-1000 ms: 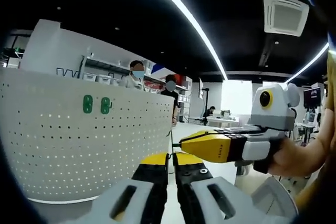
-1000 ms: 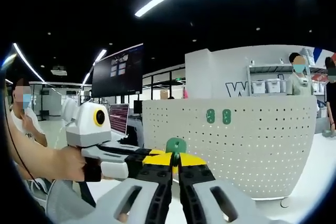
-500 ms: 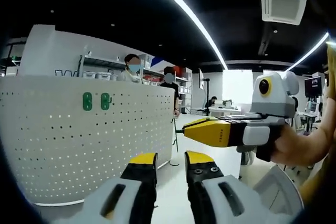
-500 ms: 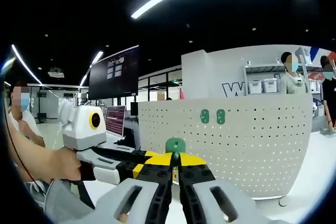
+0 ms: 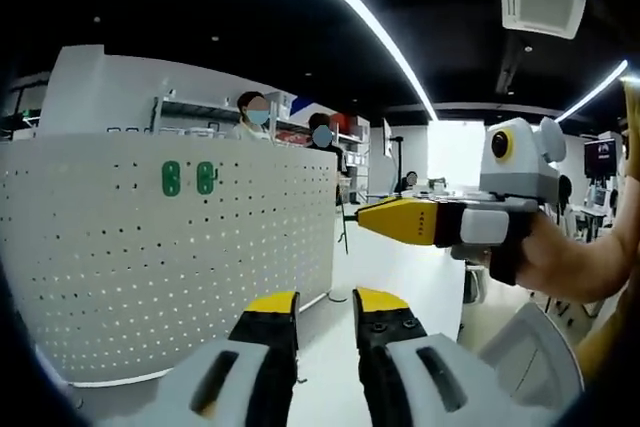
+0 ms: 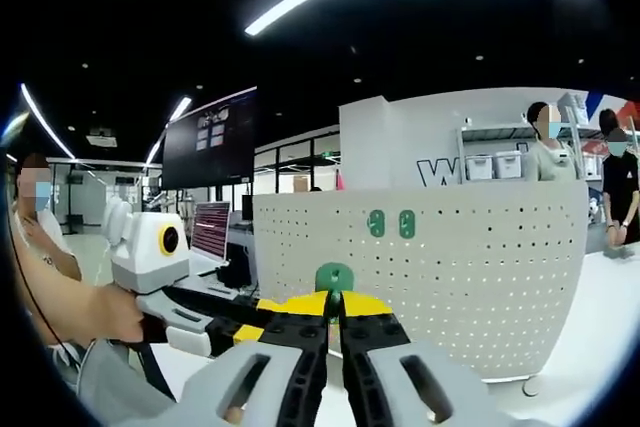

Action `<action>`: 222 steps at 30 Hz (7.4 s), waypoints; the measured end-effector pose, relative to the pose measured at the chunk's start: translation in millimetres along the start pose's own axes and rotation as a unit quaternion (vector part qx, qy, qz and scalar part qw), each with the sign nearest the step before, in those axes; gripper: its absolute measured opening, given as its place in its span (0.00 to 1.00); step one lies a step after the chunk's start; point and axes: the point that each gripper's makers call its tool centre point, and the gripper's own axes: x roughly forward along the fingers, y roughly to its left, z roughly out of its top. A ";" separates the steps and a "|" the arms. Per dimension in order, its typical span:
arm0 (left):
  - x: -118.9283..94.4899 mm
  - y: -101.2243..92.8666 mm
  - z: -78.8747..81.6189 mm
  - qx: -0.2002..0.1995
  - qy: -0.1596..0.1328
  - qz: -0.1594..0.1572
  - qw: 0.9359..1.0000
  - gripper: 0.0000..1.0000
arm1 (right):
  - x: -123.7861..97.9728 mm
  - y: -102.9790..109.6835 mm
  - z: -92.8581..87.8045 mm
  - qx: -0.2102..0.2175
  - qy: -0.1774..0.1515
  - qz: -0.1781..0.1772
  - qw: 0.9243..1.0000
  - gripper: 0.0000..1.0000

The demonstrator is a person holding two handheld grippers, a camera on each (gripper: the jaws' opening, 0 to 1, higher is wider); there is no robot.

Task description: Insert the hook assembly into the mounting plate slot until the hook locks in place.

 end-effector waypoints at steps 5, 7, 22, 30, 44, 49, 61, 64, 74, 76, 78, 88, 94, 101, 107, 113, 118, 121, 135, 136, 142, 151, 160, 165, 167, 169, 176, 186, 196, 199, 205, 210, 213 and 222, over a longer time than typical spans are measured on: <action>1.0 0.9 -2.7 0.000 0.005 0.000 1.000 0.23 | -0.1 -4.5 0.7 0.000 0.000 -0.004 1.000 0.00; 0.6 -0.3 -4.1 0.002 0.008 -0.001 1.000 0.24 | -0.1 -7.1 1.7 -0.003 -0.001 -0.007 1.000 0.00; -20.0 11.4 -23.4 0.023 0.039 0.029 0.999 0.30 | 6.8 -41.0 10.0 -0.034 -0.005 -0.027 0.999 0.00; -35.2 10.5 -33.9 0.040 0.051 0.038 0.997 0.36 | 13.9 -57.5 15.5 -0.046 -0.010 -0.036 0.998 0.00; -67.5 12.7 -55.3 0.040 0.068 0.070 0.994 0.37 | 29.6 -69.2 17.1 -0.062 -0.009 -0.036 0.997 0.00; -73.8 13.7 -64.3 0.023 0.069 0.083 0.994 0.36 | 35.5 -74.3 18.6 -0.068 -0.010 -0.035 0.997 0.00; -86.1 20.3 -78.4 0.010 0.079 0.110 0.991 0.36 | 53.4 -79.4 20.1 -0.066 -0.020 -0.037 0.997 0.00; -88.5 22.0 -82.6 0.010 0.084 0.114 0.990 0.37 | 58.3 -80.1 19.2 -0.063 -0.022 -0.039 0.997 0.00; -96.1 23.5 -93.6 -0.004 0.093 0.118 0.989 0.37 | 74.0 -86.8 17.5 -0.053 -0.036 -0.057 0.996 0.00; -96.6 24.1 -96.2 -0.002 0.097 0.117 0.988 0.37 | 77.0 -88.4 16.3 -0.050 -0.037 -0.059 0.996 0.00; -97.4 23.9 -99.8 -0.004 0.104 0.114 0.988 0.36 | 79.8 -91.8 15.5 -0.048 -0.040 -0.063 0.996 0.00; -102.1 24.0 -105.3 -0.018 0.108 0.109 0.988 0.37 | 89.8 -106.1 17.6 -0.036 -0.054 -0.088 0.994 0.00; -103.3 26.5 -106.8 -0.018 0.106 0.109 0.988 0.38 | 97.6 -110.5 21.4 -0.041 -0.061 -0.100 0.992 0.00; -105.0 24.6 -111.7 -0.022 0.111 0.102 0.988 0.37 | 107.0 -114.6 20.4 -0.036 -0.064 -0.108 0.991 0.00; -109.0 27.9 -108.9 -0.015 0.109 0.108 0.988 0.37 | 114.0 -117.9 20.2 -0.038 -0.070 -0.116 0.990 0.00; -111.6 33.0 -111.6 -0.012 0.115 0.111 0.987 0.36 | 118.3 -122.3 16.7 -0.046 -0.071 -0.126 0.988 0.00; -111.6 35.0 -112.8 -0.011 0.117 0.111 0.987 0.35 | 121.6 -126.3 17.1 -0.058 -0.075 -0.136 0.986 0.00; -111.2 33.7 -115.1 -0.015 0.119 0.108 0.987 0.35 | 124.2 -129.6 17.7 -0.062 -0.077 -0.142 0.985 0.00; -113.2 41.2 -126.0 -0.031 0.142 0.125 0.981 0.42 | 133.5 -139.2 23.7 -0.067 -0.088 -0.156 0.982 0.00; -112.9 41.5 -127.6 -0.030 0.148 0.125 0.981 0.43 | 134.1 -139.2 23.6 -0.064 -0.088 -0.155 0.982 0.00; -114.0 43.1 -132.3 -0.026 0.160 0.128 0.978 0.48 | 139.1 -140.9 23.7 -0.062 -0.088 -0.156 0.982 0.00; -114.5 42.5 -138.4 -0.033 0.171 0.124 0.977 0.49 | 144.4 -143.6 24.9 -0.057 -0.093 -0.163 0.981 0.00; -114.2 42.6 -141.3 -0.034 0.176 0.123 0.976 0.48 | 146.4 -145.9 25.0 -0.050 -0.093 -0.179 0.978 0.00; -114.8 42.4 -141.7 -0.035 0.177 0.122 0.976 0.47 | 147.8 -146.6 24.5 -0.052 -0.094 -0.188 0.976 0.00; -114.9 42.4 -142.2 -0.033 0.179 0.123 0.976 0.46 | 148.7 -148.1 23.6 -0.055 -0.092 -0.191 0.976 0.00; -114.5 42.1 -141.8 -0.034 0.177 0.122 0.976 0.46 | 148.8 -149.1 23.0 -0.052 -0.091 -0.192 0.976 0.00; -114.0 40.7 -143.7 -0.034 0.182 0.118 0.976 0.45 | 150.0 -150.2 22.6 -0.057 -0.089 -0.197 0.975 0.00; -113.7 40.4 -144.3 -0.034 0.183 0.116 0.976 0.44 | 155.4 -151.4 21.6 -0.070 -0.068 -0.223 0.970 0.00; -114.0 40.6 -144.2 -0.034 0.183 0.116 0.976 0.43 | 155.7 -149.6 21.4 -0.071 -0.072 -0.225 0.969 0.01; -114.1 41.1 -144.5 -0.036 0.183 0.116 0.976 0.43 | 157.2 -145.7 21.6 -0.065 -0.077 -0.216 0.971 0.05; -114.0 41.0 -144.1 -0.036 0.182 0.116 0.976 0.44 | 154.1 -144.5 22.9 -0.066 -0.083 -0.219 0.970 0.10; -114.0 41.6 -143.6 -0.035 0.181 0.117 0.976 0.44 | 150.9 -142.8 24.0 -0.070 -0.085 -0.218 0.970 0.12; -114.2 41.9 -143.6 -0.036 0.180 0.118 0.976 0.44 | 148.5 -143.4 23.5 -0.070 -0.083 -0.218 0.970 0.12; -114.4 42.2 -142.8 -0.032 0.180 0.119 0.976 0.43 | 139.4 -137.3 23.5 -0.088 -0.079 -0.216 0.969 0.12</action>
